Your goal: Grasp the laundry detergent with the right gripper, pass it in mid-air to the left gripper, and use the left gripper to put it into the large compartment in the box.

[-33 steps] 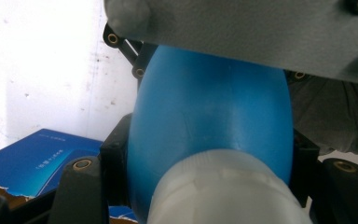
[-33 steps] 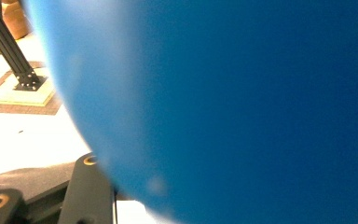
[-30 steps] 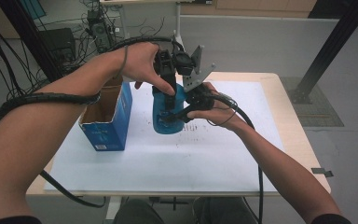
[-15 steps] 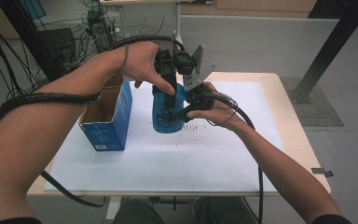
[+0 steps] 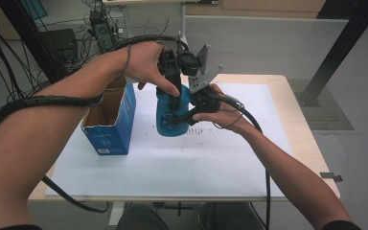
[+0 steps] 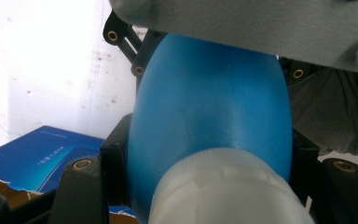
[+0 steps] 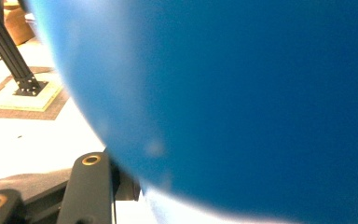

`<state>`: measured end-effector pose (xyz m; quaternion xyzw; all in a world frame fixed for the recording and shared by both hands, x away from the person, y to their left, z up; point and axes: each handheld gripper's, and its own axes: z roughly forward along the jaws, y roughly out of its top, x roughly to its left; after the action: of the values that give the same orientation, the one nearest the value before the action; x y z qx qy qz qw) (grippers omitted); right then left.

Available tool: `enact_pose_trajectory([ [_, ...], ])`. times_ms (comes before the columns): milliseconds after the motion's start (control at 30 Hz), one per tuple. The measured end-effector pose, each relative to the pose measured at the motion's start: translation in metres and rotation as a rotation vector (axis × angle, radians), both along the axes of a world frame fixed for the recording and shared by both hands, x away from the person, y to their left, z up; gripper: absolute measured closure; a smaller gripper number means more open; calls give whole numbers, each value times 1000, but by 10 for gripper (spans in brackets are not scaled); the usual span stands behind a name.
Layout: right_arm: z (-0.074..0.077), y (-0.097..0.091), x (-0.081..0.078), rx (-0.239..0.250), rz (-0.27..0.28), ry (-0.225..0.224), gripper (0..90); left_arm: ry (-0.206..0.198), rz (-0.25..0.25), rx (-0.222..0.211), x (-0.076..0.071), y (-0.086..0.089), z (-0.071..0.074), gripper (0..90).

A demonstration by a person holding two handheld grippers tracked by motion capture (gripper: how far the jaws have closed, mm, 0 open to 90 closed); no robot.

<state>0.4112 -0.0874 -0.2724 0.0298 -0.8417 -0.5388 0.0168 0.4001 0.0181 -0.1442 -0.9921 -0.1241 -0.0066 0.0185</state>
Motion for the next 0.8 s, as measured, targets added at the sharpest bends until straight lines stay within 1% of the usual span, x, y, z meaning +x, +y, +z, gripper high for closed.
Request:
enact_pose_trajectory([
  [33, 0, 0, 0, 3, 2, -4, 422, 2, 3, 0, 0, 0, 0, 376],
  [133, 0, 1, 0, -5, 1, 8, 419, 6, 6, -3, 0, 1, 0, 376],
  [233, 0, 1, -1, -13, -1, 4, 414, 6, 11, -3, -1, 1, -1, 376],
  [267, 1, 1, -1, -13, -4, 4, 398, 10, 12, -8, 0, 2, 0, 376],
  [300, 0, 0, -1, -19, -29, 13, 331, 12, 10, -8, 0, 2, 0, 376],
  [367, 1, -2, -1, -22, -44, 19, 273, 14, 21, -18, 0, 3, 1, 376],
  [400, 1, -4, -1, -29, -55, 19, 241, 15, 22, -15, 1, 3, 2, 376],
  [467, 2, -8, -1, -44, -74, 3, 210, 8, 31, -13, 1, 4, 3, 375],
  [533, 5, -14, -2, -59, -94, 1, 168, 1, 43, -10, 3, 6, 4, 376],
  [567, 7, -17, -2, -62, -106, 4, 160, -2, 57, -17, 4, 7, 4, 376],
  [633, 9, -23, -1, -82, -128, 35, 99, 3, 81, -14, 6, 9, 6, 376],
  [667, 10, -26, -1, -101, -148, 45, 93, 2, 95, -18, 8, 10, 7, 376],
  [700, 12, -30, 0, -128, -166, 42, 92, -1, 109, -18, 9, 12, 9, 376],
  [733, 13, -35, 0, -154, -187, 50, 84, -4, 116, -19, 9, 13, 10, 376],
  [767, 13, -37, 0, -161, -191, 56, 77, -11, 134, -22, 10, 15, 13, 375],
  [800, 13, -42, 1, -182, -200, 67, 69, -16, 156, -25, 11, 18, 15, 375],
])
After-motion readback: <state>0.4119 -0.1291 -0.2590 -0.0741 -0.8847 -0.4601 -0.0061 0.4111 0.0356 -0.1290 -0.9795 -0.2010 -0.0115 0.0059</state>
